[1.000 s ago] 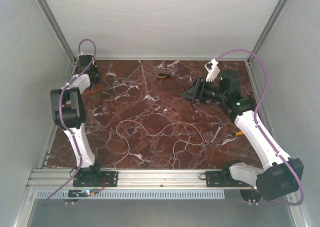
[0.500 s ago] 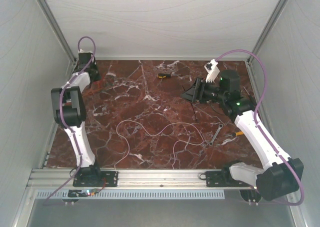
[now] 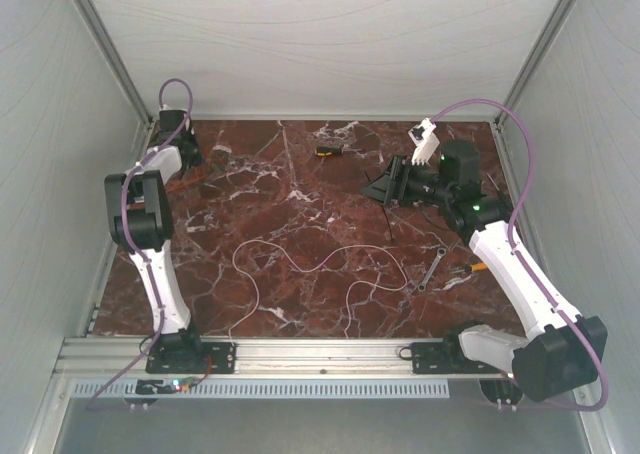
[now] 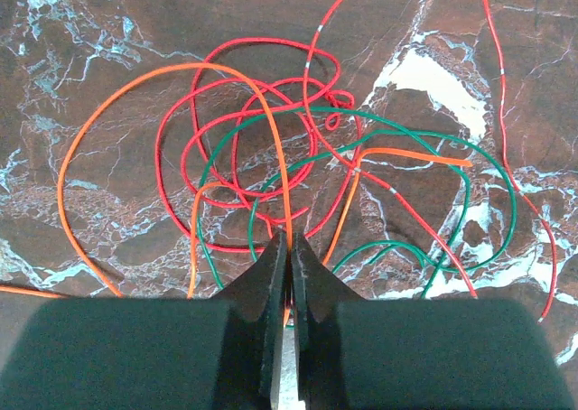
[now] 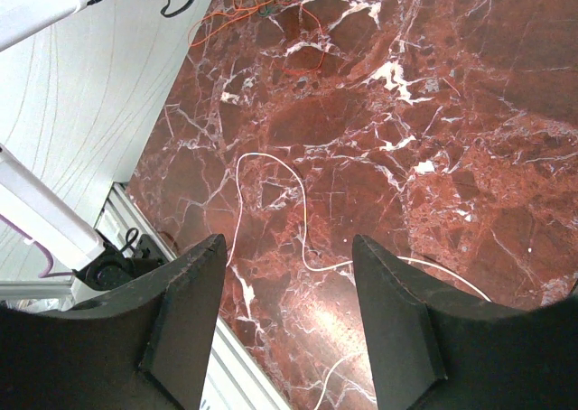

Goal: Zip-tie the wires
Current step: Pick up the cable at the corner of the board.

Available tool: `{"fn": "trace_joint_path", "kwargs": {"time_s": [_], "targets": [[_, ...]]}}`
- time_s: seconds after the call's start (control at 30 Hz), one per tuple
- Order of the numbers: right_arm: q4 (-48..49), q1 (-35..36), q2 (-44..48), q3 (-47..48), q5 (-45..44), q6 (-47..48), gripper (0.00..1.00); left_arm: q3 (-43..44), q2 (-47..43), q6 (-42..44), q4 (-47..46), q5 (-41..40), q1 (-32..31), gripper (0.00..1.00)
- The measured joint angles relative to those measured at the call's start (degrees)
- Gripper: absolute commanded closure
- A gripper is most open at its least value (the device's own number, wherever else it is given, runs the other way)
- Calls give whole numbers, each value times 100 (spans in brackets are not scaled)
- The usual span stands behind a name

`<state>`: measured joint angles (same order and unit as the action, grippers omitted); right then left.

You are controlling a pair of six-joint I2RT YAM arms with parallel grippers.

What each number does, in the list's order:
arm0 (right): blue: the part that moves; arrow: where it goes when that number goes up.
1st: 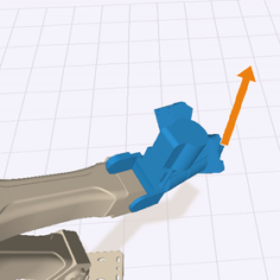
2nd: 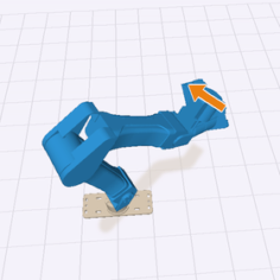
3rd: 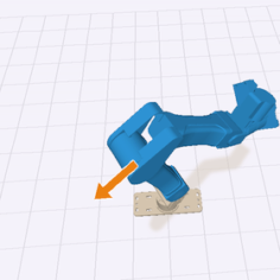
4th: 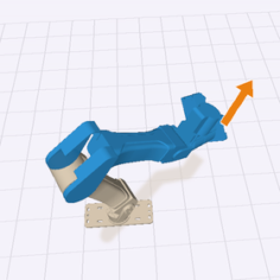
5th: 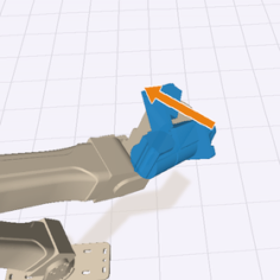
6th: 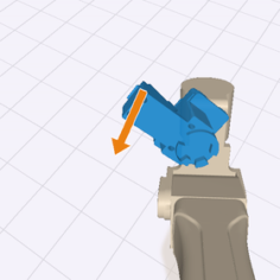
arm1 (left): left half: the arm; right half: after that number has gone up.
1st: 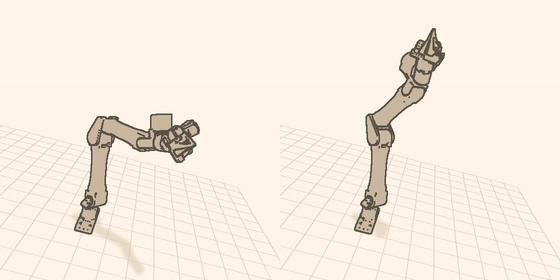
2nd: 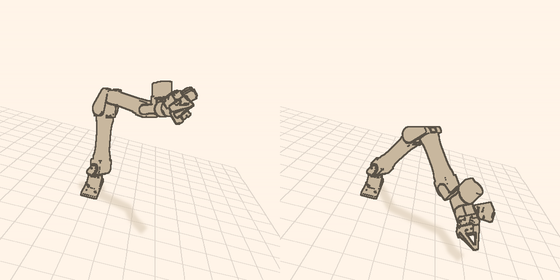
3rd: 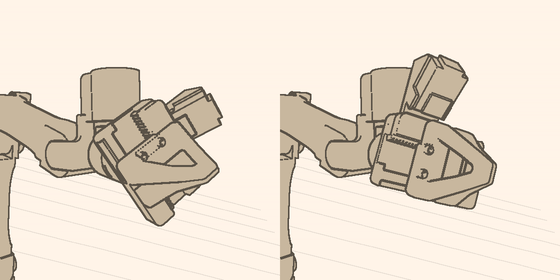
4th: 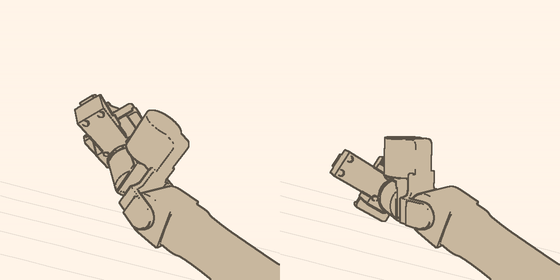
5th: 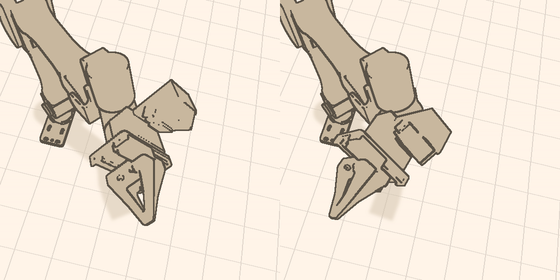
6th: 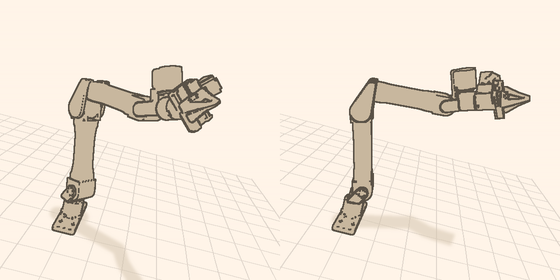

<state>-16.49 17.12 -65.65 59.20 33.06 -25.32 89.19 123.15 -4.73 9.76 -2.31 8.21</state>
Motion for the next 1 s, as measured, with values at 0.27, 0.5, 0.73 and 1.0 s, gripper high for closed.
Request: {"fn": "trace_joint_path", "kwargs": {"time_s": [0.27, 0.5, 0.73, 1.0], "targets": [[2, 2, 0, 0, 2, -9, 45, -2, -249, -9, 79, -496, -74, 100], [160, 74, -9, 2, 7, -127, 46, 184, -2111, -212, 186, -1001, -157, 100], [791, 299, -111, 55, 0, -264, 44, 1759, -3303, -772, -111, -275, -273, 100], [1878, 820, -433, 608, -2, 186, 29, 2898, -3576, -1672, -433, 1346, -837, 100]]}}
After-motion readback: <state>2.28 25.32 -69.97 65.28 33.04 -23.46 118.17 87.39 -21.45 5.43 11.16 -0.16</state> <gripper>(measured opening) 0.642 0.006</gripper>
